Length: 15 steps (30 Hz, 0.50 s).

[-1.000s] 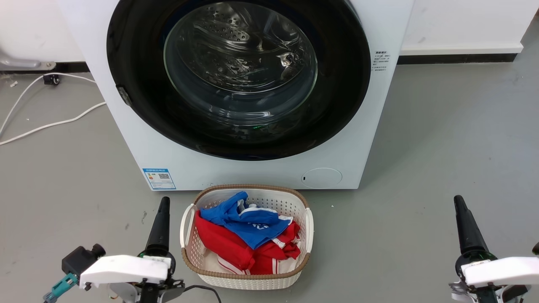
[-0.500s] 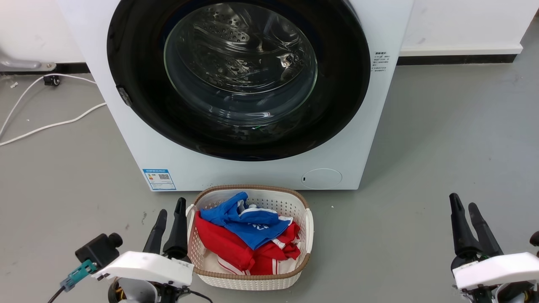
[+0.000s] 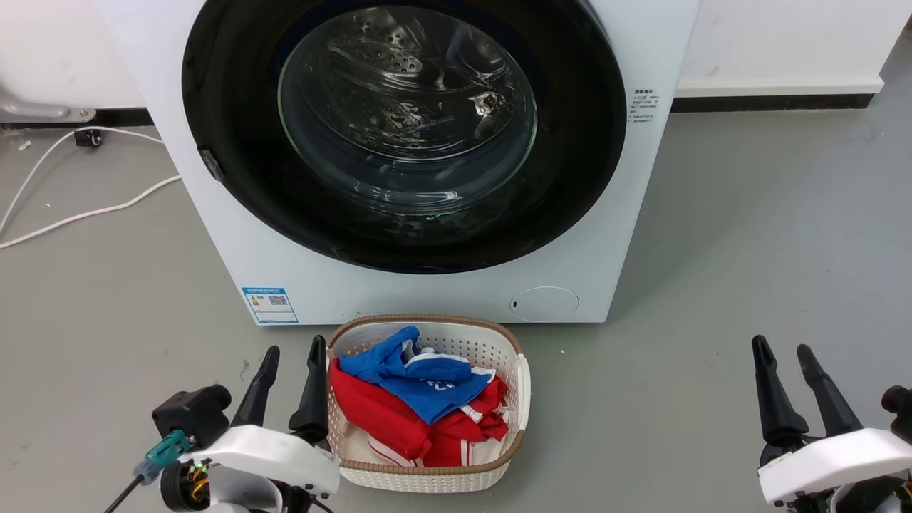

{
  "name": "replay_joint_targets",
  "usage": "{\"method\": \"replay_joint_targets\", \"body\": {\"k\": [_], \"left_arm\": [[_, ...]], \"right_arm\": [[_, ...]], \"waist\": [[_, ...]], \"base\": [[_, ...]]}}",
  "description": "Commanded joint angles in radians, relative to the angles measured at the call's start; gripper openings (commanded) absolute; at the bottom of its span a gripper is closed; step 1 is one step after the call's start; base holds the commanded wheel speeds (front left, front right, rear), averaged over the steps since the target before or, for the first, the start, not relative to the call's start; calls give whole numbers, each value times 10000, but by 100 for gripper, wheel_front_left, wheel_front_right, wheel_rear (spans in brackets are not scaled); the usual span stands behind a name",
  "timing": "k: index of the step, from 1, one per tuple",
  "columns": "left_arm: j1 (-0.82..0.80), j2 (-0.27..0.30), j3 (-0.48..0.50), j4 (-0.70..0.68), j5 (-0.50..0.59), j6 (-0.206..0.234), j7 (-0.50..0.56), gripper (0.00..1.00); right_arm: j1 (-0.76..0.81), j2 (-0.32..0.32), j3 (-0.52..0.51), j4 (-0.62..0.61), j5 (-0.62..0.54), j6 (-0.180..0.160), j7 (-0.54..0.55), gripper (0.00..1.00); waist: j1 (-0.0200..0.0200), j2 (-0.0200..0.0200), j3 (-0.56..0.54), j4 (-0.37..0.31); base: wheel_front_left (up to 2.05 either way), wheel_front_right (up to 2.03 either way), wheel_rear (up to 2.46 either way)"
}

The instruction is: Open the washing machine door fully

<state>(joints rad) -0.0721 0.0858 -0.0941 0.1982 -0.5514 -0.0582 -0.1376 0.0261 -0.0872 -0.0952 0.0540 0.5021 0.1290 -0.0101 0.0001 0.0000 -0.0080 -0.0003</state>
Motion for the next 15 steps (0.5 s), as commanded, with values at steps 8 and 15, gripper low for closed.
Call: {"method": "replay_joint_targets", "body": {"k": [8, 15], "left_arm": [[-157, 164, -170, -69, 1131, 151, -306, 100], [-163, 214, -316, 39, 1850, 223, -472, 100]], "right_arm": [[161, 16, -43, -477, -1322, 19, 60, 100], [341, 50, -33, -686, -2117, 20, 115, 100]], "waist": [[-1, 0, -40, -8], [-1, 0, -97, -21]], "base": [[0, 0, 0], [0, 0, 0]]}}
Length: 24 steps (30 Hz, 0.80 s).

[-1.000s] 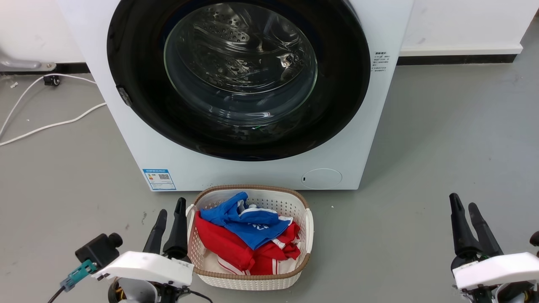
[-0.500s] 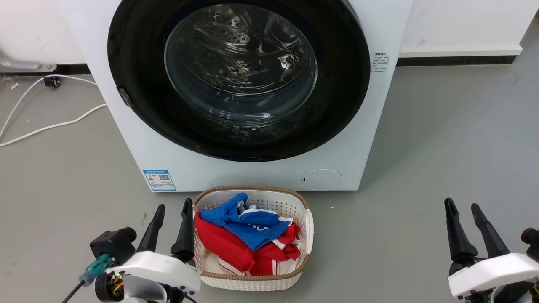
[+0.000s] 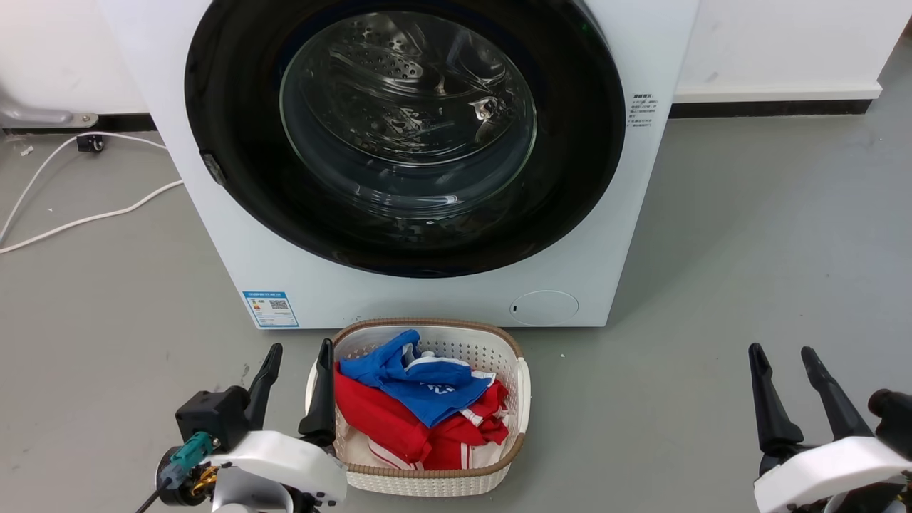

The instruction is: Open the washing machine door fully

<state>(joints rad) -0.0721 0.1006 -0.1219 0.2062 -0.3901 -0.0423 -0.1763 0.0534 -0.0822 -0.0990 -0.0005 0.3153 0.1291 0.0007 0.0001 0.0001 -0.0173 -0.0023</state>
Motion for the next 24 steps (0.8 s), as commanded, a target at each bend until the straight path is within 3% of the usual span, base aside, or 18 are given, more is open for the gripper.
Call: {"method": "replay_joint_targets", "body": {"k": [1, 24], "left_arm": [[-162, 66, -54, -27, 319, 72, -107, 100], [-34, 5, -101, 166, 2067, 209, -607, 100]], "right_arm": [[82, 3, 16, -163, -344, 18, 7, 100], [301, 63, 106, -433, -2337, 23, -157, 100]], "waist": [[-1, -1, -8, -1], [-1, -1, -16, -19]], "base": [[0, 0, 0], [0, 0, 0]]}}
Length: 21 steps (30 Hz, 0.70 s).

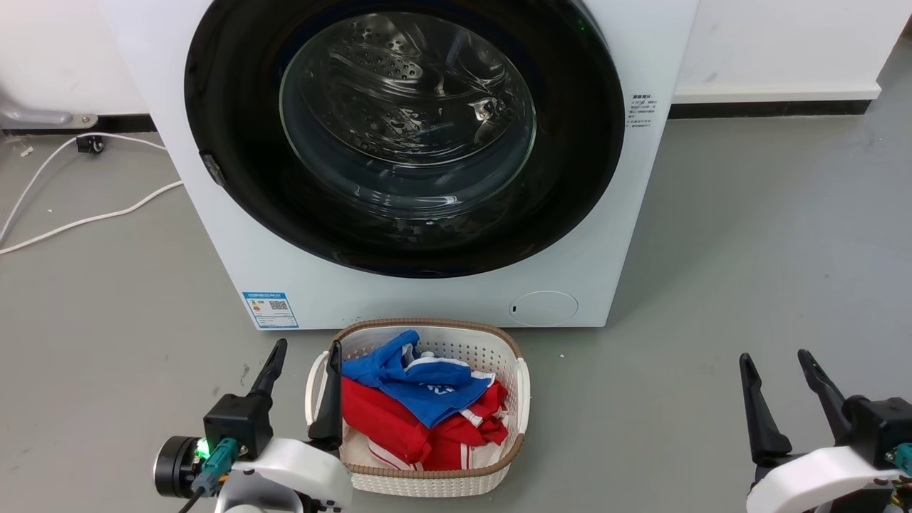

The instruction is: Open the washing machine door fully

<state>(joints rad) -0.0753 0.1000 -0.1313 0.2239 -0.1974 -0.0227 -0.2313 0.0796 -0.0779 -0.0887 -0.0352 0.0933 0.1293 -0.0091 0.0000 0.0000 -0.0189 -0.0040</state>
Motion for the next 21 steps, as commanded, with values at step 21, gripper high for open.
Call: {"method": "replay_joint_targets", "body": {"k": [21], "left_arm": [[63, -127, 276, 255, 814, -101, -352, 100]], "right_arm": [[58, 206, -44, -25, -507, 24, -309, 100]], "waist": [[0, 0, 19, -108]], "base": [[0, 0, 0]]}}
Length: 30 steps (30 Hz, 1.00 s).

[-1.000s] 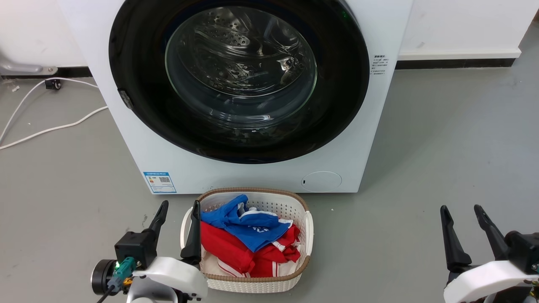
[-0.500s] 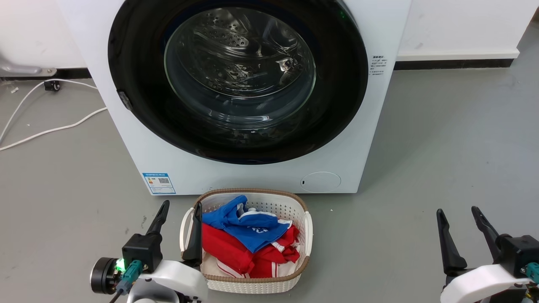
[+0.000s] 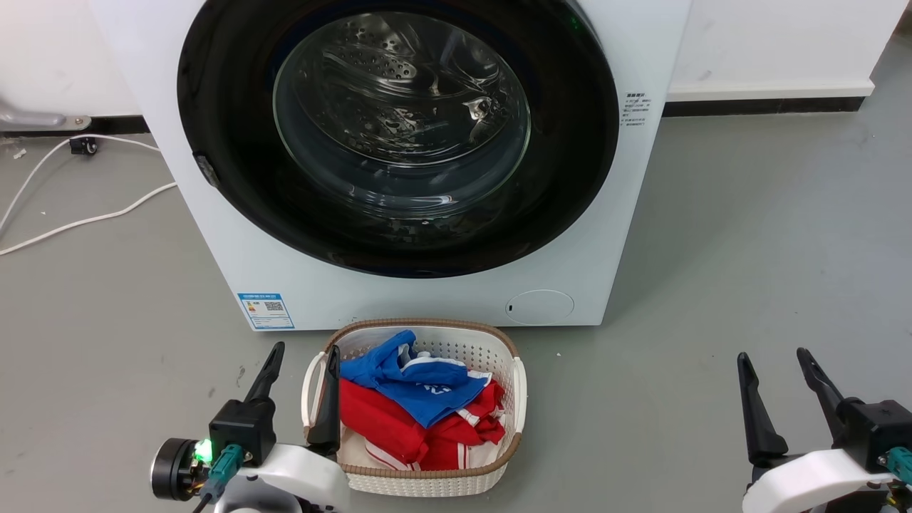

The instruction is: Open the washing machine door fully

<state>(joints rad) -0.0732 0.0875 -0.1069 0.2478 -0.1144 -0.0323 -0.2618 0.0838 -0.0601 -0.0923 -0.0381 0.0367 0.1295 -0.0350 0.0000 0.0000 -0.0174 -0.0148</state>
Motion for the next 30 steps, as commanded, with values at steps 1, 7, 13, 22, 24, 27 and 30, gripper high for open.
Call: {"method": "replay_joint_targets", "body": {"k": [1, 7, 13, 22, 24, 27, 30], "left_arm": [[35, -11, 44, 33, -24, -17, -47, 100], [-10, -58, 121, 85, -96, -68, -38, 100], [43, -97, 230, 63, -95, -78, -38, 100], [40, -137, 343, 16, -12, -33, -38, 100], [15, -144, 346, 20, 3, -47, -38, 100], [-42, -156, 349, 18, 22, -77, -38, 100], [-77, -173, 327, 11, 45, -89, -38, 100]], "right_arm": [[-9, 32, -9, 19, 75, 22, -61, 100], [-97, 49, 1, 128, 161, 12, -98, 100], [-146, 59, 11, 222, 450, 12, -43, 0], [-401, 94, -381, 618, 3389, 12, 514, 0], [-475, 101, -555, 850, 4570, 12, 870, 0], [-665, 95, -777, 1173, 6918, 12, 1295, 0], [-848, 98, -984, 1520, 9034, 12, 1616, 0]], "waist": [[0, 0, 4, -1], [0, 0, 3, 13], [0, 0, 1, 2], [0, 0, 36, -41], [0, 0, 50, -28], [0, 0, 81, -12], [0, 0, 154, 1]], "base": [[0, 0, 0], [0, 0, 0], [0, 0, 0], [0, 0, 0], [0, 0, 0], [0, 0, 0], [0, 0, 0]]}}
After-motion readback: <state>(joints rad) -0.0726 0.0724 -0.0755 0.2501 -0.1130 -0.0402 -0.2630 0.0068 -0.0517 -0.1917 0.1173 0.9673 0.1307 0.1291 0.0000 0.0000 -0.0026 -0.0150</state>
